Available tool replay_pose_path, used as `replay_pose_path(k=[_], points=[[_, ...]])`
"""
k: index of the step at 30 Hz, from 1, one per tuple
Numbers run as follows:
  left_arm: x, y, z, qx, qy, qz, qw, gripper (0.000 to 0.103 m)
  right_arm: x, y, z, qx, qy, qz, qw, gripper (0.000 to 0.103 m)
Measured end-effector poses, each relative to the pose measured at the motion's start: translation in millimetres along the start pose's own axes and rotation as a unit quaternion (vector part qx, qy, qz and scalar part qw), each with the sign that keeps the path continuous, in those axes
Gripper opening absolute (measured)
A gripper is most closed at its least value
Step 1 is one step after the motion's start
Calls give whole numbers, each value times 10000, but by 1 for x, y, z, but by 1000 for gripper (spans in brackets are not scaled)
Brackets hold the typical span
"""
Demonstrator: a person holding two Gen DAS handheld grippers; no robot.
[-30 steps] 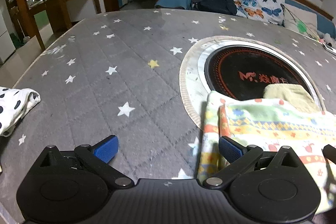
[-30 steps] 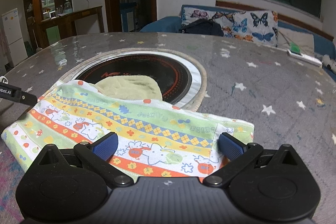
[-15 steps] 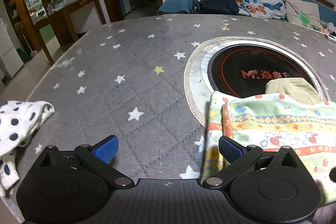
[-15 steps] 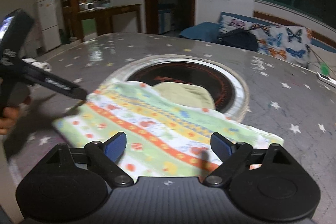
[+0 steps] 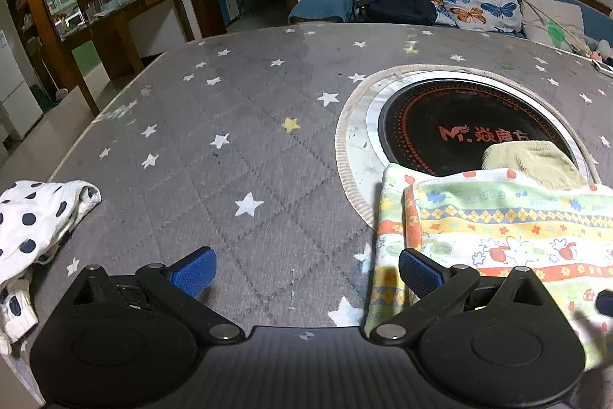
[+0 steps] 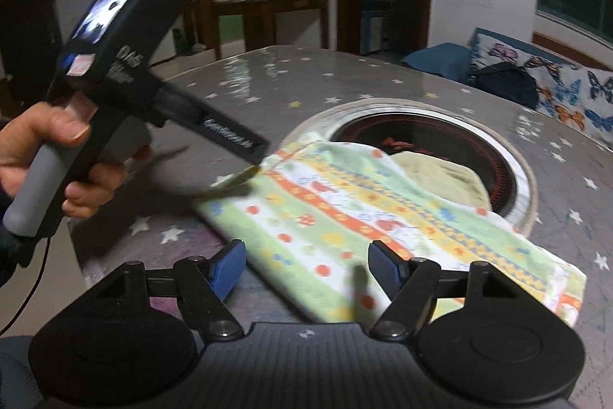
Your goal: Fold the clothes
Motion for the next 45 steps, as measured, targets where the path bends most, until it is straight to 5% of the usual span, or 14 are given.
replay_pose_path(k=[25, 36, 45], points=[[0, 17, 0, -368, 249, -449, 9980, 103, 45, 44, 9, -1006, 120, 9, 9949, 47], [2, 17, 0, -446, 363, -529, 9969, 103, 46, 30, 12, -508, 50, 139, 9986, 28], [4, 13, -2, -521, 510, -668, 9951, 103, 42, 19, 15, -65, -48, 282, 9996, 24]])
Point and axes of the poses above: each gripper's, at about its wrist camera, not at the fingertips, and x roughly the way its jaws point, y to its left, z to its top, the point moved 5 cm from there along x, roughly the way its jaws point, and after that the axes turned 3 degrees about z, right-handed, at the moved point
